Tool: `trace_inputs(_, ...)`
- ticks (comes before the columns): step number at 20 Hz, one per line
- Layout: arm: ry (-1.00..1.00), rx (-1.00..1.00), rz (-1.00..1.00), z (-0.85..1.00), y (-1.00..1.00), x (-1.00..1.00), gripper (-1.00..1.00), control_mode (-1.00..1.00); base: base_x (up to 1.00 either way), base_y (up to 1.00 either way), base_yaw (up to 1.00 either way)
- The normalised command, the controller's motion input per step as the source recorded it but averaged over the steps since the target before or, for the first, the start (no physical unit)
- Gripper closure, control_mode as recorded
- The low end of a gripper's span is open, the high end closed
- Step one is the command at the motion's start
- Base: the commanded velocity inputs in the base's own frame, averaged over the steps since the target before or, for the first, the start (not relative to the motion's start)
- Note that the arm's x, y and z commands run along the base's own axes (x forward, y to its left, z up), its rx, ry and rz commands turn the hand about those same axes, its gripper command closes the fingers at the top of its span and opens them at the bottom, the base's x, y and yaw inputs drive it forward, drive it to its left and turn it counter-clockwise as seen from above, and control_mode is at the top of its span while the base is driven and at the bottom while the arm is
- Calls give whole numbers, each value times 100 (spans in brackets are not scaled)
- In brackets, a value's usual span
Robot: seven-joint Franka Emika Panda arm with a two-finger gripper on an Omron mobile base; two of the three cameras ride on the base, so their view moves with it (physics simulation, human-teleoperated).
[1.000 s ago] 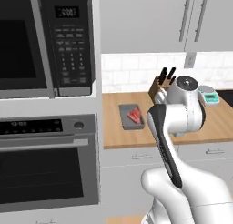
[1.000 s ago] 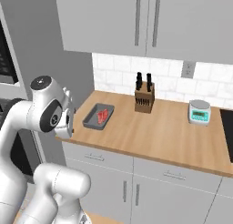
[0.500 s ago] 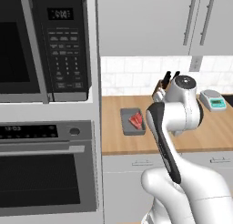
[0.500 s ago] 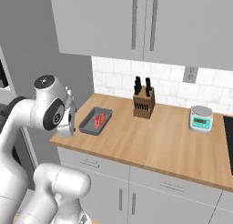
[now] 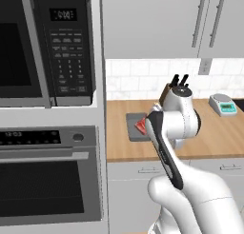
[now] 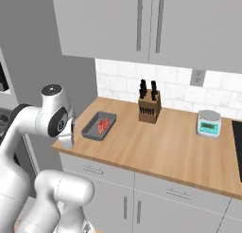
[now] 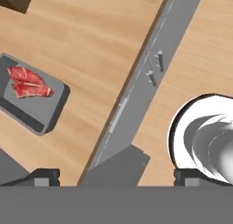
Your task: Take the meat container that has the steak and place it on the second highest rack of the freezer. Then take the vegetable container that has the onion and garlic and place it on the highest rack of the freezer.
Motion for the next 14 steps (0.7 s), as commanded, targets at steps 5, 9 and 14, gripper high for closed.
trace_inputs(5,13,10,2,-16,0,28,-100,-100,0,0,0)
trace_inputs(9,16,4,6,-34,0,26,-100,-100,0,0,0)
trace_inputs(14,9,3,4,-23,0,28,-100,-100,0,0,0)
